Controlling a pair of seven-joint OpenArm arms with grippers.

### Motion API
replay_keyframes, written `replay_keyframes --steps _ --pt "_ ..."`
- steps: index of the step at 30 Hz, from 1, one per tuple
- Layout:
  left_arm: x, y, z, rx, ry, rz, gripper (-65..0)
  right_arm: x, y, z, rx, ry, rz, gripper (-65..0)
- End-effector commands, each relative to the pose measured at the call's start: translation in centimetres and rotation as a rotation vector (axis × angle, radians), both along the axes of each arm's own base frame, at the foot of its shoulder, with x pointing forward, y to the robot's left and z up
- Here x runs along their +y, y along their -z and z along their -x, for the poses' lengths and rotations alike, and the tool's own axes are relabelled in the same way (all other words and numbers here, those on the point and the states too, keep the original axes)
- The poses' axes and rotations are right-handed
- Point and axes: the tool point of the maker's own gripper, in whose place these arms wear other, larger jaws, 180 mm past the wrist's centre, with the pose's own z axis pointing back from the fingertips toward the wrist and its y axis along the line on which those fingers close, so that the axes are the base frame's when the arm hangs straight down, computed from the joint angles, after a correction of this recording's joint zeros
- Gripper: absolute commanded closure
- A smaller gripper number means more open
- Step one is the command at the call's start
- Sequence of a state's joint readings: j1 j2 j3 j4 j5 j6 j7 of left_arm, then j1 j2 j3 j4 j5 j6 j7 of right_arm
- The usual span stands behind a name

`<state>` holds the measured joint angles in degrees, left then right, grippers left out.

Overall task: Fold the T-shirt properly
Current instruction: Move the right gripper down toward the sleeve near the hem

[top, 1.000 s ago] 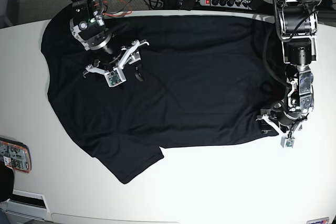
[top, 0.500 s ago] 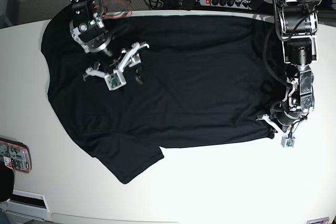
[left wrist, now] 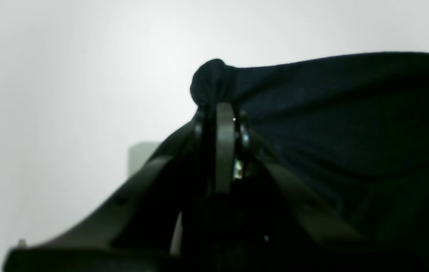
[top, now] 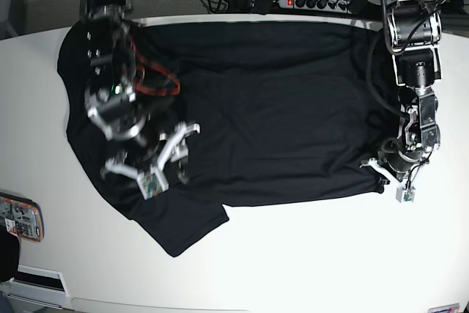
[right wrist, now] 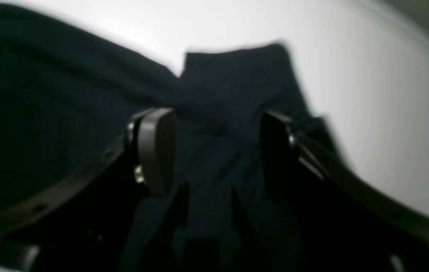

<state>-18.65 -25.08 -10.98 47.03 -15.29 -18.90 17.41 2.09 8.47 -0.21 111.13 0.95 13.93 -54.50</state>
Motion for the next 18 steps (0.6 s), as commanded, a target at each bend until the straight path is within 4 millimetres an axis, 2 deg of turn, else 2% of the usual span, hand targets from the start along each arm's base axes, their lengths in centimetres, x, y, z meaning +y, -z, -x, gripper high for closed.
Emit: replay_keyframes --steps 1,5,6,7,13,14,18 --pt "0.9 -1.1 -0.7 -0.017 -0.007 -0.021 0.0 -0.1 -3.1 -2.1 -0.091 0.002 -0.010 -33.8" --pt "0.9 -1.1 -0.7 -0.016 -0.008 -0.020 0.0 -0.7 -8.4 -7.2 -0.189 0.020 0.017 -33.8" --pt "0.9 -1.1 -0.7 -0.018 -0.008 -0.021 0.0 -0.8 -9.3 -8.3 -0.201 0.026 0.021 -33.8" --pt "0.9 -1.1 -0.7 -0.018 -0.008 -0.021 0.0 -1.1 -9.0 -9.1 -0.185 0.033 0.024 -33.8" --pt "0.8 -1.0 -0.6 -0.014 -0.004 -0.023 0.0 -2.9 0.0 -10.4 0.066 0.082 0.029 -33.8" --pt "0.8 -1.0 -0.6 -0.013 -0.003 -0.024 0.0 -3.2 0.9 -10.7 0.078 0.090 0.016 -33.6" --pt "0.7 -1.0 -0.6 -0.013 -0.001 -0.024 0.0 -3.7 1.9 -12.7 0.079 0.103 -0.019 -33.5"
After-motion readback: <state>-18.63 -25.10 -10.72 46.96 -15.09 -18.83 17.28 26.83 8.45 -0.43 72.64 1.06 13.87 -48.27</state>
